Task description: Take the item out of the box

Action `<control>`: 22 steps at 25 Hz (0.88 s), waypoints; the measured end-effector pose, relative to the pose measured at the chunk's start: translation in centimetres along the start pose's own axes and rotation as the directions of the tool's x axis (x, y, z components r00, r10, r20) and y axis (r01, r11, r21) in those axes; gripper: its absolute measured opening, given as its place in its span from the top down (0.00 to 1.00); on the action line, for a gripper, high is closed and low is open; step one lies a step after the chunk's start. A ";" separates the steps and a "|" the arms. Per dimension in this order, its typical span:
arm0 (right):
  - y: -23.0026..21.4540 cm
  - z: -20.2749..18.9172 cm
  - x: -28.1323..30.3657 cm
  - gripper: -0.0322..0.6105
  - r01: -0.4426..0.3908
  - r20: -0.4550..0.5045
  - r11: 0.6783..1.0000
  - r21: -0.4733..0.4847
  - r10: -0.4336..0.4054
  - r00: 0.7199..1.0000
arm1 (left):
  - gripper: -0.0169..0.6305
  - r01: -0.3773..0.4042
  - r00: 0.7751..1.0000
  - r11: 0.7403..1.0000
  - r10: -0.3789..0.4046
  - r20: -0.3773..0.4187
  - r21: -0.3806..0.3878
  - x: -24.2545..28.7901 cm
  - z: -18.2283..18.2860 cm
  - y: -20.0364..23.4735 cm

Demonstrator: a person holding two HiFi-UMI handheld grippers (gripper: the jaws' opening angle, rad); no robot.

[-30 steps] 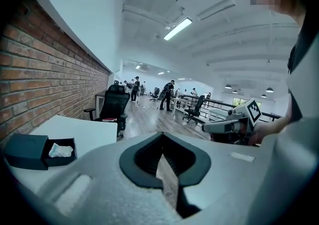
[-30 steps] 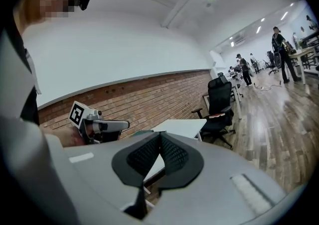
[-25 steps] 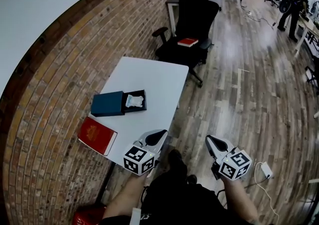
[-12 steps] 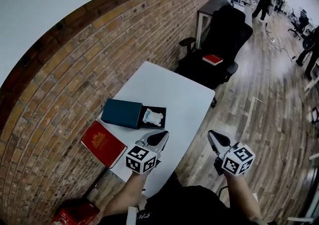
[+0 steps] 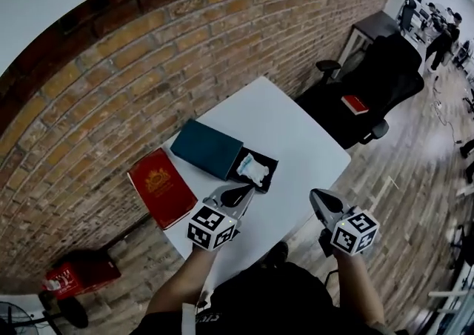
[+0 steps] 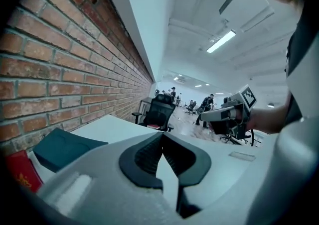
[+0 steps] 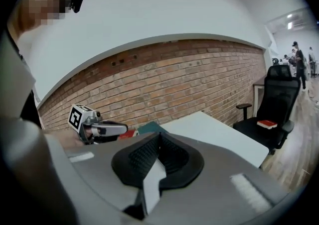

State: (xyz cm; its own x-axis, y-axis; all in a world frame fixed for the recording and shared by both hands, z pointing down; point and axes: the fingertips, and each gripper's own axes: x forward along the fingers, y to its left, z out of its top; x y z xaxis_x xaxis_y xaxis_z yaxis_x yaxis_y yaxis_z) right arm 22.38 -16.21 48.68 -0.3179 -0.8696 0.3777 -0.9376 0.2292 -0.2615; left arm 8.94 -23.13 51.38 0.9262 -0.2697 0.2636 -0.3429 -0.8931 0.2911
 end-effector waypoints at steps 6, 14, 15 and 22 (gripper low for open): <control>-0.6 0.0 5.5 0.95 -0.166 -0.100 0.985 -0.035 0.162 0.982 | 0.96 -0.120 0.993 0.991 0.121 0.010 -0.065 0.5 -0.1 1.6; -5.3 0.2 9.8 0.92 -0.362 -0.215 0.930 -0.062 0.341 0.915 | 0.96 -0.313 0.948 0.944 0.318 0.035 -0.103 3.5 2.3 2.0; -5.8 0.3 10.0 0.92 -0.382 -0.227 0.922 -0.067 0.359 0.905 | 0.96 -0.330 0.941 0.939 0.335 0.037 -0.099 3.9 2.6 1.8; -7.8 -1.1 10.9 0.89 -0.500 -0.315 0.862 -0.084 0.453 0.834 | 0.96 -0.467 0.876 0.872 0.479 0.052 -0.147 4.0 2.8 1.0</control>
State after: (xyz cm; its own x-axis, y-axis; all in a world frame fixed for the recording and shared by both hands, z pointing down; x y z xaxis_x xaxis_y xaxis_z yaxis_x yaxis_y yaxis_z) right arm 26.06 -27.03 55.82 -0.7345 -0.4833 0.4764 -0.6608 0.6691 -0.3400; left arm 12.77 -26.11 50.19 0.6557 -0.6828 0.3221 -0.7549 -0.5994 0.2661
